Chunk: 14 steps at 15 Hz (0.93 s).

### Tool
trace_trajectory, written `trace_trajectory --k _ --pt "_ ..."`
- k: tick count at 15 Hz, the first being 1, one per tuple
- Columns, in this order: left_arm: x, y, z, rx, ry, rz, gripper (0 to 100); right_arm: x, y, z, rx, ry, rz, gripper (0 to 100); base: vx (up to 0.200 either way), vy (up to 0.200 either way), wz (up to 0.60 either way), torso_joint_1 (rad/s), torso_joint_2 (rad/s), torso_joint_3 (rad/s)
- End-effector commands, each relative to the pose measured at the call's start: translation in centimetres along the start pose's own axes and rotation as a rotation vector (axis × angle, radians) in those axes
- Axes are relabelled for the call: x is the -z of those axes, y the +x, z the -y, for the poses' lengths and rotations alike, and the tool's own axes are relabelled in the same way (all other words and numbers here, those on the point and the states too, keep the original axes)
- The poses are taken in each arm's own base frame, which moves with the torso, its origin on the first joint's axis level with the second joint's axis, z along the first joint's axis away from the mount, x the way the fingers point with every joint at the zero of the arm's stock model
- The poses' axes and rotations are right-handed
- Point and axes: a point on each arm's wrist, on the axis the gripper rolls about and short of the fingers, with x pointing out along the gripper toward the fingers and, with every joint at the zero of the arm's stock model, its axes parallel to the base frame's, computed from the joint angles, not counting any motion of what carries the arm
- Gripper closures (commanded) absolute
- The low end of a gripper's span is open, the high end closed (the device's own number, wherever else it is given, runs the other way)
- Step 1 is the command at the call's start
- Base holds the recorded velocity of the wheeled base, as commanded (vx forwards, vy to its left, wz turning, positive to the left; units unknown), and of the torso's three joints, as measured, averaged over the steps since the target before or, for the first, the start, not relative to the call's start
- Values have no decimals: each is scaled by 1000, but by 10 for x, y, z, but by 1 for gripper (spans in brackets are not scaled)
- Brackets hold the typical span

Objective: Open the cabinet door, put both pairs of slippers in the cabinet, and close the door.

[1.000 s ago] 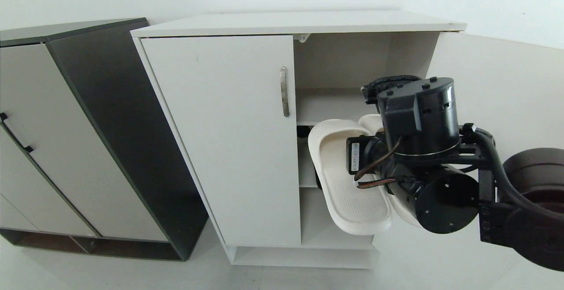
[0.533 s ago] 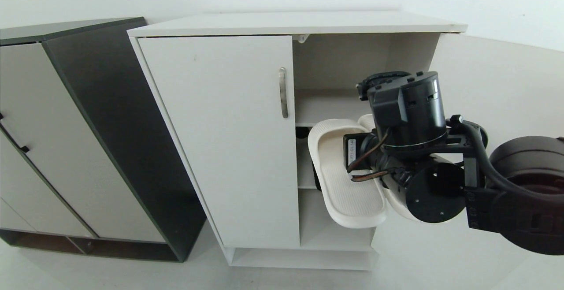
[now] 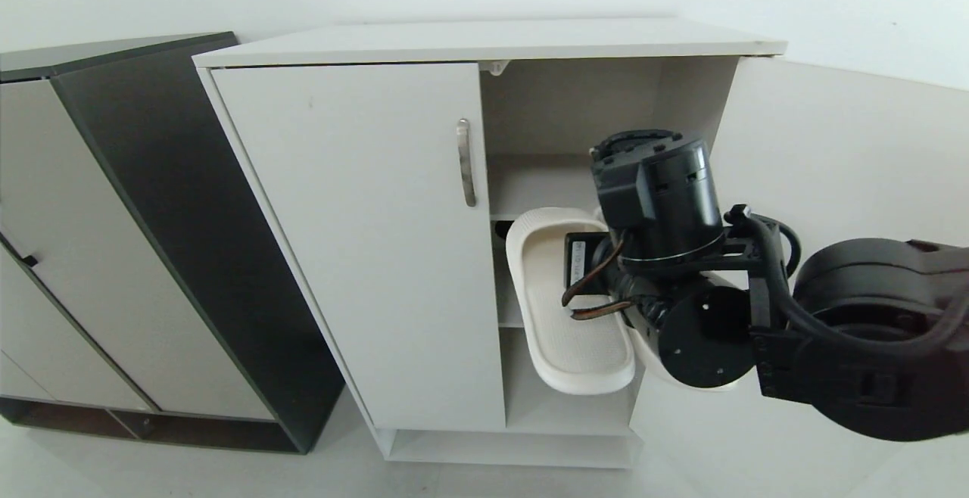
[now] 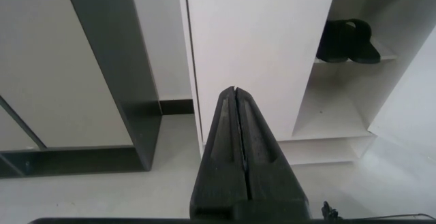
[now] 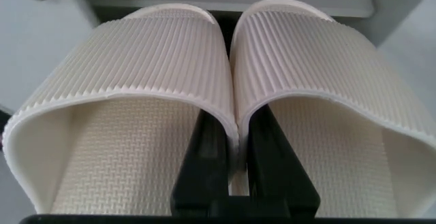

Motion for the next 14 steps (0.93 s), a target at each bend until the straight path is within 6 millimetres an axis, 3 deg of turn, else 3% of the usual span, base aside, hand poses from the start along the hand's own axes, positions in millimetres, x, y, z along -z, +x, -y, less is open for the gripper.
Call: trace_trajectory --k 1,6,14 --pt "0 0 0 0 0 0 100 2 3 -3 2 -4 -4 100 0 0 0 0 0 0" --pt "0 0 0 0 1 0 100 3 6 -1 98 -15 25 100 0 0 0 0 0 0" --pt "0 0 0 0 0 0 100 2 5 -1 95 -10 28 100 200 0 0 5 3 2"
